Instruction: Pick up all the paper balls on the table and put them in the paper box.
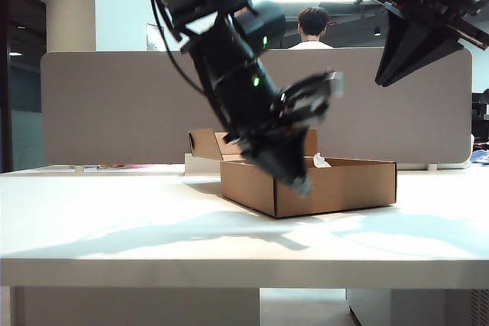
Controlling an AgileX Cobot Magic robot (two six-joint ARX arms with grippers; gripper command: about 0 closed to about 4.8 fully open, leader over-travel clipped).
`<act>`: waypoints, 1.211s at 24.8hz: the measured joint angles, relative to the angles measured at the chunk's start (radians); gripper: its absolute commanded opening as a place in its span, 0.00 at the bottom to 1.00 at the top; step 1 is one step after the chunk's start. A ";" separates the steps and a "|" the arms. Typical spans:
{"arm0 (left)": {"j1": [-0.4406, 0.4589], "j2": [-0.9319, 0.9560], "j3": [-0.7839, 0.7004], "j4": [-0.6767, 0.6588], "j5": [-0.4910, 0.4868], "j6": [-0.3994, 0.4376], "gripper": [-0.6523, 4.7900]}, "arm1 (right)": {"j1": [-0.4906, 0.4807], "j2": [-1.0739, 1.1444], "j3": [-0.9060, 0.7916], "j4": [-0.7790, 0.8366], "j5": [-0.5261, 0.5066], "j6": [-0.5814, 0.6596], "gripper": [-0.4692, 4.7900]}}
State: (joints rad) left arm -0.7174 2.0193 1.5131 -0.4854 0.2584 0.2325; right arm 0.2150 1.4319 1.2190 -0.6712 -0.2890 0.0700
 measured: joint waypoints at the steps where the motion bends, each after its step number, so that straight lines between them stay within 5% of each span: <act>1: 0.005 0.012 0.000 -0.005 -0.070 0.000 0.14 | 0.000 0.000 0.000 0.000 0.000 0.000 0.18; 16: 0.142 0.017 0.000 0.085 -0.258 -0.001 0.14 | 0.000 0.000 0.000 0.000 0.000 0.000 0.18; 23: 0.167 0.016 0.000 0.072 -0.259 -0.001 0.14 | 0.000 0.000 0.000 0.001 0.000 0.000 0.16; 26: 0.166 -0.034 0.000 -0.102 -0.211 0.013 0.11 | 0.000 -0.003 0.000 0.000 0.000 -0.037 0.09; 30: 0.166 -0.135 0.000 -0.154 -0.112 0.019 0.11 | -0.010 -0.088 -0.056 0.036 0.016 -0.045 0.09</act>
State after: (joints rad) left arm -0.5510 1.8839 1.5131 -0.6395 0.1467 0.2512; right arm 0.2047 1.3437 1.1625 -0.6350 -0.2726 0.0250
